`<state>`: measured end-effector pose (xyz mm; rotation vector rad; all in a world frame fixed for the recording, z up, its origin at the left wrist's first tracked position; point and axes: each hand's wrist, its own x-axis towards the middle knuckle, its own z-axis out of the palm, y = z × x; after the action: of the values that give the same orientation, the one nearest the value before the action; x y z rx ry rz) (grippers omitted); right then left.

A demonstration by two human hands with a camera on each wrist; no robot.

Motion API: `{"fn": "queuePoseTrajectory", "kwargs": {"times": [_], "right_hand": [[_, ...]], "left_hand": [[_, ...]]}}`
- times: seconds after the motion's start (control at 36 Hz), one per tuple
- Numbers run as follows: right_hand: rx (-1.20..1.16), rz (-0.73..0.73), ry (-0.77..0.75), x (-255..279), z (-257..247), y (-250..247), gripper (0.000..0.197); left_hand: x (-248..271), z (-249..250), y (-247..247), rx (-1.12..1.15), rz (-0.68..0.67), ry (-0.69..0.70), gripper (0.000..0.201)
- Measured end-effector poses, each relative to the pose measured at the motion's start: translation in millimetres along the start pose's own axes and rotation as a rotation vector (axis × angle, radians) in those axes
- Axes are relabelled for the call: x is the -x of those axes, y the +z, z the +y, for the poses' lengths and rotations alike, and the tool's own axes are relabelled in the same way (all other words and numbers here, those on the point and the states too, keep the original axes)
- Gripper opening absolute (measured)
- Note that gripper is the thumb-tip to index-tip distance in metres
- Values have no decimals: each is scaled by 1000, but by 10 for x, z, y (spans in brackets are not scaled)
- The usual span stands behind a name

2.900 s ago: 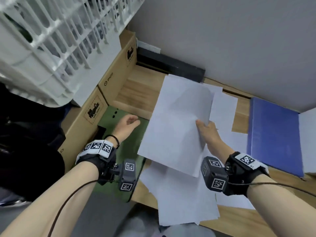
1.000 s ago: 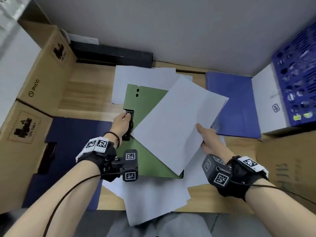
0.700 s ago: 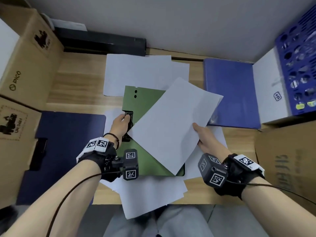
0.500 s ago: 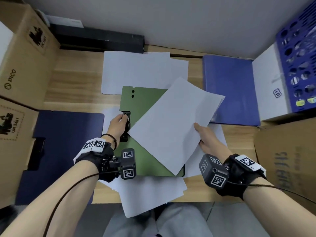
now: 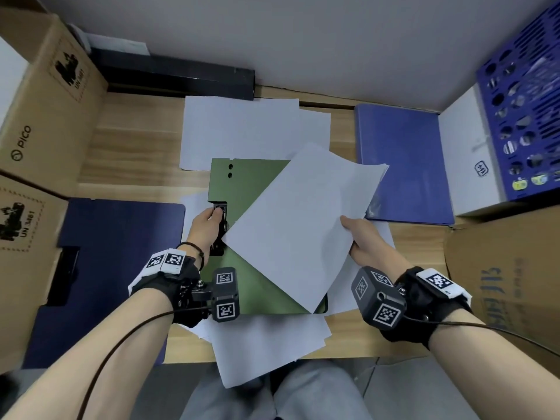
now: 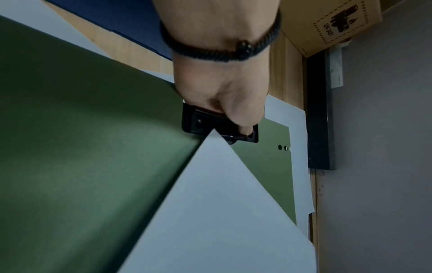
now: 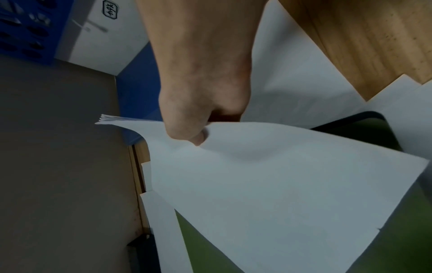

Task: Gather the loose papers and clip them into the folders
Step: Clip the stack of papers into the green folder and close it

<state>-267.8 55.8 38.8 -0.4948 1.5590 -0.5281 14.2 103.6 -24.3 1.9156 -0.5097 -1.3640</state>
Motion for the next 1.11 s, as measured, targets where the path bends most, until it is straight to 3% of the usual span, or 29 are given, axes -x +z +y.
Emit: {"fn": "queuePoseTrajectory", "kwargs": {"times": [0.25,0.33,0.39,0.5,0.61,0.81,0.92,1.03,1.11], "right_hand": [[-155,30,-53,185,-157,-82,32],[-229,-24,-70,272,-211,-69,31],[-253,-56,-98,342,-246,-7,29],[-270,-116,-143,462,-310,254,22],[-268,-204,-168,564,-354,624,23],[-235,-334,-141,690,-445,1324,23],[-236,-406,-124,764,-406,1767,24],[-197,-416,-67,836,-286,2148,23],[-106,-401,-42,808,-149,2304,23]], "left_hand": [[95,177,114,84,-154,-86,25],[144,270,123,85,-206,-140,49],[185,303,86,98,-253,-154,52],[259,273,-108,56,-374,-151,41],[414,294,-397,158,-476,-200,26],[648,371,-939,363,-515,-204,37],[823,371,-1238,519,-515,-164,60],[989,347,-1547,631,-456,-102,76],[1072,292,-1757,667,-376,-38,75]]}}
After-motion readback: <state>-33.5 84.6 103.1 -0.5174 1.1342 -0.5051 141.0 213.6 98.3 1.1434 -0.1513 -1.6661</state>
